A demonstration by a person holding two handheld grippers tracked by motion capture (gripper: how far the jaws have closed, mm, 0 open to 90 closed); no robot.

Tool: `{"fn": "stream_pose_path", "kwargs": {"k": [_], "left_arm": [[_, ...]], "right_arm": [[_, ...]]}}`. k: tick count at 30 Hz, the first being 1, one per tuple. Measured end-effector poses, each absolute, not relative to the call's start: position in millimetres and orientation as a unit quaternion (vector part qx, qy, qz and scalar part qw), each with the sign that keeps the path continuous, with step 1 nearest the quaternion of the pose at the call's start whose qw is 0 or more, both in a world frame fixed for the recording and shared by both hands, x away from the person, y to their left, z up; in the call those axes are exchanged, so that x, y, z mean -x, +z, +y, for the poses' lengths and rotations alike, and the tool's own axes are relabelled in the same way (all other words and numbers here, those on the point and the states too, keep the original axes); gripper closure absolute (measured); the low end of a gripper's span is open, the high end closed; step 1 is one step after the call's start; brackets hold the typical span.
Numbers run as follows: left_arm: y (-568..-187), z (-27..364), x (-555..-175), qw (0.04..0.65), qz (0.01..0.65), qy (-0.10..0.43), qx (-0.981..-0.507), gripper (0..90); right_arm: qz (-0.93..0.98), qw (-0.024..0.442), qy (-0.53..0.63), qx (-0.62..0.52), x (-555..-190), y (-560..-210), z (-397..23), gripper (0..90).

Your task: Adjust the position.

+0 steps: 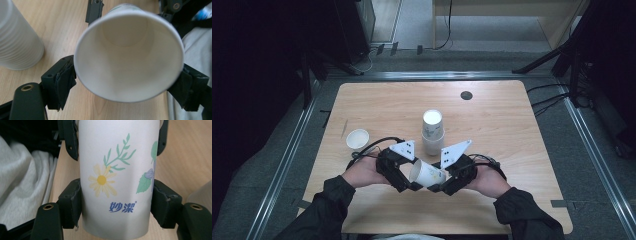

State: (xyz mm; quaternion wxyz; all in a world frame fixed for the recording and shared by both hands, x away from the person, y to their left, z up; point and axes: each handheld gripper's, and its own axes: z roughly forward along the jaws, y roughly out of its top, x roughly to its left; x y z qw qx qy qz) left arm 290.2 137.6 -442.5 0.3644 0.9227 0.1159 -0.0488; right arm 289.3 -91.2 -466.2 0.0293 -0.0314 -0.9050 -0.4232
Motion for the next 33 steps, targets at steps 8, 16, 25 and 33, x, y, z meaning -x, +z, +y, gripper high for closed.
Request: {"fn": "stream_pose_path", "kwargs": {"k": [8, 16, 25, 33], "left_arm": [[-440.1, 148.4, -292.5, 0.398, 0.136, -0.05, -0.906, 15.9], [-435.6, 150.5, -290.2, 0.432, 0.139, -0.056, -0.889, 16.9], [-434.1, 147.5, -286.0, 0.441, 0.14, -0.053, -0.885, 21.3], [-431.5, 146.9, -284.4, 0.436, 0.136, -0.04, -0.889, 26.1]], "right_arm": [[-0.881, 0.035, -0.469, 0.046, -294.4, -453.7, -101.2, 33.9], [-0.88, 0.043, -0.471, 0.04, -295.3, -454.1, -97.2, 33.9], [-0.885, 0.043, -0.463, 0.033, -293.3, -455.9, -89.2, 34.1], [-0.886, 0.045, -0.46, 0.035, -293.5, -455.9, -89.3, 34.7]]}}
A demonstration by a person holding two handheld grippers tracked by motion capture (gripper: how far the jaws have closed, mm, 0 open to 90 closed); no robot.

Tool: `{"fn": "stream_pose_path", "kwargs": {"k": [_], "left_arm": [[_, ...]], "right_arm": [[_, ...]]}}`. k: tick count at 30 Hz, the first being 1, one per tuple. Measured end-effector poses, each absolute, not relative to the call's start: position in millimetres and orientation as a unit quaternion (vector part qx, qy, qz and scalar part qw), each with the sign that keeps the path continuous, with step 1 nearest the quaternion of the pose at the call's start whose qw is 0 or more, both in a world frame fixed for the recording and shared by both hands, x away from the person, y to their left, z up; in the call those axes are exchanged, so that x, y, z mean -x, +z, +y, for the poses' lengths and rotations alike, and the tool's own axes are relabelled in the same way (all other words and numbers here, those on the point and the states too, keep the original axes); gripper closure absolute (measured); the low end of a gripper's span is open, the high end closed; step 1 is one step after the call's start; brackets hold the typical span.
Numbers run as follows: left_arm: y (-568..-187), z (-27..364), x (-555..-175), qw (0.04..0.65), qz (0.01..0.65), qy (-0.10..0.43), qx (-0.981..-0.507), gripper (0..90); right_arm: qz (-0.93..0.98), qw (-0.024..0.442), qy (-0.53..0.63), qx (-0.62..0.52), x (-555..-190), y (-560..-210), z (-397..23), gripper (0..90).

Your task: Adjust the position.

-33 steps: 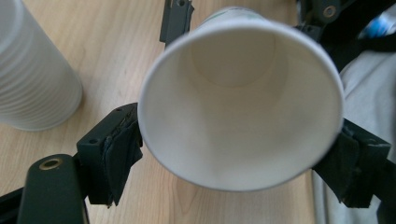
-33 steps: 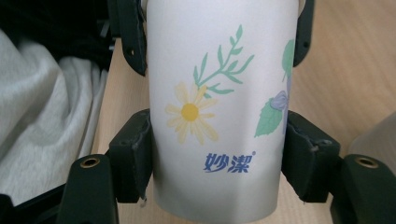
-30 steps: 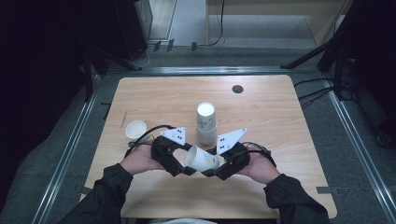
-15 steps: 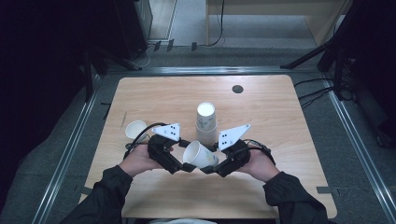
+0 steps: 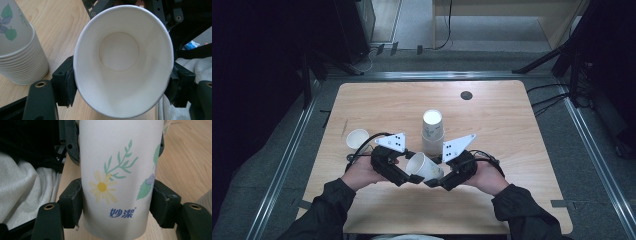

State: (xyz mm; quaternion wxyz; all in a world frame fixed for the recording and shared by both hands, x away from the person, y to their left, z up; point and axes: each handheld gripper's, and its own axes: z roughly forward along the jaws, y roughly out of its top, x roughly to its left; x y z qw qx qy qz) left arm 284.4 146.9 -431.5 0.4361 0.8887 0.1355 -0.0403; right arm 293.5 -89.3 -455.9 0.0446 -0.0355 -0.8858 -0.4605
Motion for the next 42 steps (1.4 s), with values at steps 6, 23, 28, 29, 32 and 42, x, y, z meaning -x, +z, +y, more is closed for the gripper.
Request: {"fn": "stream_pose_path", "kwargs": {"k": [6, 23, 28, 29, 32, 42], "left_arm": [[-432.2, 142.6, -282.0, 0.412, 0.131, -0.026, -0.901, 26.3], [-436.8, 130.4, -275.6, 0.367, 0.107, -0.015, -0.924, 27.7], [-437.8, 130.9, -275.7, 0.367, 0.11, -0.017, -0.924, 27.0], [-438.1, 131.1, -276.0, 0.367, 0.109, -0.018, -0.923, 26.6], [-438.5, 131.9, -277.0, 0.371, 0.11, -0.022, -0.922, 24.7], [-431.8, 144.2, -284.0, 0.414, 0.142, -0.026, -0.899, 13.0]], "right_arm": [[-0.893, 0.05, -0.445, 0.038, -294.9, -460.6, -87.5, 28.8], [-0.907, 0.066, -0.415, 0.019, -288.1, -479.1, -68.3, 35.0], [-0.909, 0.061, -0.413, 0.015, -287.8, -478.6, -68.3, 35.5], [-0.909, 0.061, -0.412, 0.016, -287.7, -478.6, -68.3, 35.5], [-0.91, 0.059, -0.411, 0.016, -287.6, -478.0, -68.0, 35.3], [-0.904, 0.044, -0.425, 0.024, -291.3, -469.6, -76.3, 34.8]]}}
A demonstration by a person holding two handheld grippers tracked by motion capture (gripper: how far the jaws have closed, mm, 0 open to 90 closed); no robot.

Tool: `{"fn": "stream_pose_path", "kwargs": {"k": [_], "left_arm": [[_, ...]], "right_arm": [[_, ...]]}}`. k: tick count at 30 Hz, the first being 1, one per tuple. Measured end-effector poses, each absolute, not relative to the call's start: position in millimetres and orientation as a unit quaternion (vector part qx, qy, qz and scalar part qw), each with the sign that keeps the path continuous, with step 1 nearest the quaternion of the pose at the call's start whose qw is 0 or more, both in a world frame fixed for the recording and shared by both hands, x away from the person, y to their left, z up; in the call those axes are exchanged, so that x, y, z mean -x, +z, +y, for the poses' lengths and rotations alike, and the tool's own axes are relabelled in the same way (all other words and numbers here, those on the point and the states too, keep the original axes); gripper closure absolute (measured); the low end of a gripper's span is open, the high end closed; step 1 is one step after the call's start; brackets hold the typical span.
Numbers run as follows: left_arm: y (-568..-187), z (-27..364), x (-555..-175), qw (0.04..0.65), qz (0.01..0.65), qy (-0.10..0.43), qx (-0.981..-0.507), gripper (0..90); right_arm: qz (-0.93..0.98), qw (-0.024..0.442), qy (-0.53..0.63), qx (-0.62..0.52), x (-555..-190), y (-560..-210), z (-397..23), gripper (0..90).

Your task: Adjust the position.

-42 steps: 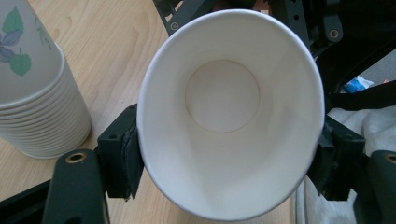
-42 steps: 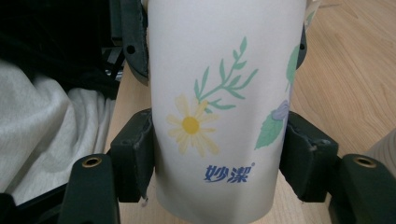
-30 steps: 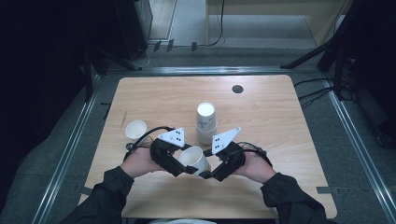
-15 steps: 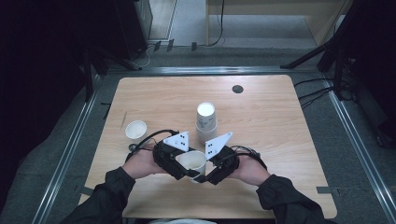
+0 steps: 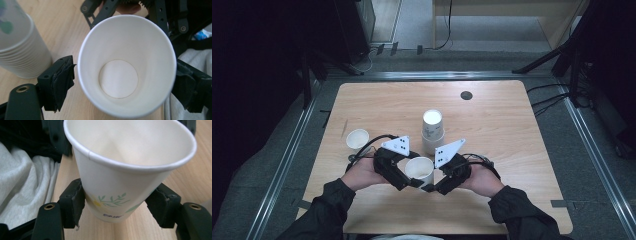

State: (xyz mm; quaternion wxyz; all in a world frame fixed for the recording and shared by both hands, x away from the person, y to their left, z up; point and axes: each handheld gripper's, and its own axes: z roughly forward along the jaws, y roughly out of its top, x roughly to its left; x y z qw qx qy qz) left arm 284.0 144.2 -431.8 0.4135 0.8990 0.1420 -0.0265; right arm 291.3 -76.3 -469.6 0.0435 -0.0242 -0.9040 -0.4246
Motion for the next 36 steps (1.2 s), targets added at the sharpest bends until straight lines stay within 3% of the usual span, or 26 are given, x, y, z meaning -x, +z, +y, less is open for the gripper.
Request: {"fn": "stream_pose_path", "kwargs": {"k": [10, 30, 33, 36], "left_arm": [[-425.9, 172.6, -290.6, 0.421, 0.168, -0.004, -0.892, 14.6], [-429.1, 249.6, -296.5, 0.426, 0.281, 0.049, -0.858, 16.6], [-431.8, 262.3, -297.3, 0.425, 0.298, 0.062, -0.852, 22.3], [-434.3, 274.4, -299.9, 0.426, 0.316, 0.064, -0.845, 22.3]], "right_arm": [[-0.899, 0.027, -0.434, 0.044, -299.3, -461.5, -88.7, 34.9], [-0.899, 0.031, -0.436, 0.029, -311.6, -455.4, -82.5, 34.8], [-0.898, 0.034, -0.437, 0.029, -313.8, -454.9, -81.1, 34.8], [-0.898, 0.035, -0.438, 0.027, -315.9, -454.8, -79.3, 34.7]]}}
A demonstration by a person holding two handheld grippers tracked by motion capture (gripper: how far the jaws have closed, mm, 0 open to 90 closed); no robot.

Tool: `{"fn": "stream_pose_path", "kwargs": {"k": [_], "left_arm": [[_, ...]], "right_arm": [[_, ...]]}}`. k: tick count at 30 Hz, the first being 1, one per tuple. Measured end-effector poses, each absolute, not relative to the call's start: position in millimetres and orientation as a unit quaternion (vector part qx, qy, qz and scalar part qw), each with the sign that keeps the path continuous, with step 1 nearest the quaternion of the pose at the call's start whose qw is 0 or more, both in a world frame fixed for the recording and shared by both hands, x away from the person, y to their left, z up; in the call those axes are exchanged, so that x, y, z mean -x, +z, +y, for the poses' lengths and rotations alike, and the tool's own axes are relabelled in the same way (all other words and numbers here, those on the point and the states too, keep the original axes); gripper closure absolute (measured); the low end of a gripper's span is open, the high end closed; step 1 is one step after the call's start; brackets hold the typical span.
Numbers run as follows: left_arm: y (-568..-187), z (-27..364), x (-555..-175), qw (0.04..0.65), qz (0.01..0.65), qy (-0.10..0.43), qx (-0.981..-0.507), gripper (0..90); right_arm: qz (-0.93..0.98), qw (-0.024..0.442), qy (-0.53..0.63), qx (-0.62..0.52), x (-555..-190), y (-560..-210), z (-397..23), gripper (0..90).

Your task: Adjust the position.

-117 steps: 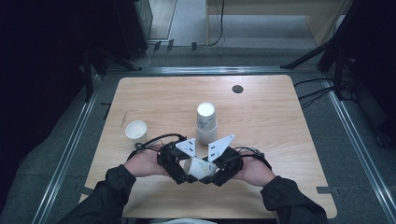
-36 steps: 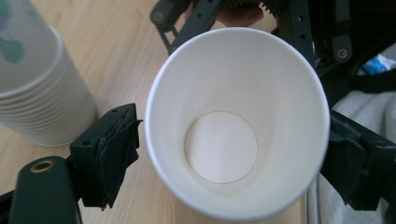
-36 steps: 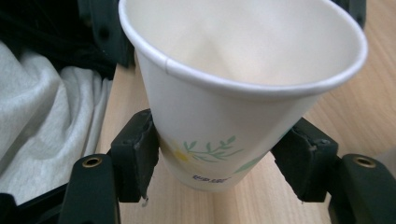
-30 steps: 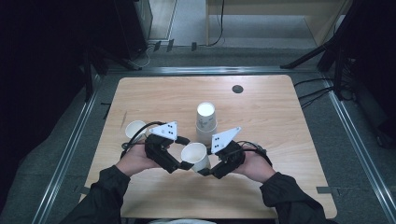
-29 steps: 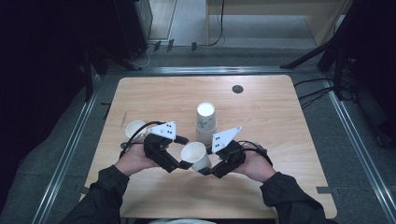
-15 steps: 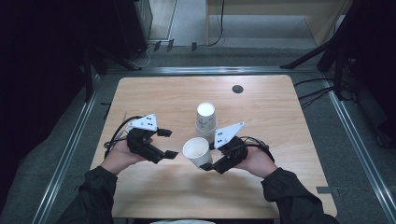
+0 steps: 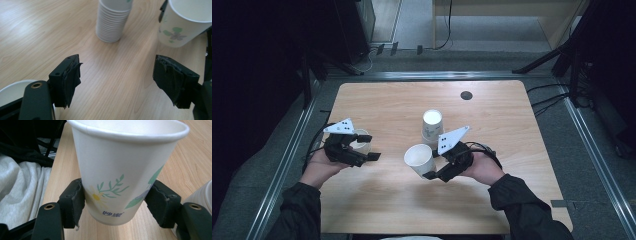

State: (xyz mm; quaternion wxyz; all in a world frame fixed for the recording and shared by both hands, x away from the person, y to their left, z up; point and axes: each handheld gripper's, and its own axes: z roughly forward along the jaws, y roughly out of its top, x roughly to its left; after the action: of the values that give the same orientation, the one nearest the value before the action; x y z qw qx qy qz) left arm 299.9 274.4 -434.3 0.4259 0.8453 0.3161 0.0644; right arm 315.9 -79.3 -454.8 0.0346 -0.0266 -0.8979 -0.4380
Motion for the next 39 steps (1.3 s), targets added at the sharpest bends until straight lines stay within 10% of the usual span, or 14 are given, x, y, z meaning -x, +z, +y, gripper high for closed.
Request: {"fn": "stream_pose_path", "kwargs": {"k": [39], "left_arm": [[-440.8, 315.8, -308.6, 0.428, 0.369, 0.082, -0.821, 22.7]], "right_arm": [[-0.895, 0.037, -0.445, 0.006, -314.5, -466.0, -31.1, 34.8]]}}
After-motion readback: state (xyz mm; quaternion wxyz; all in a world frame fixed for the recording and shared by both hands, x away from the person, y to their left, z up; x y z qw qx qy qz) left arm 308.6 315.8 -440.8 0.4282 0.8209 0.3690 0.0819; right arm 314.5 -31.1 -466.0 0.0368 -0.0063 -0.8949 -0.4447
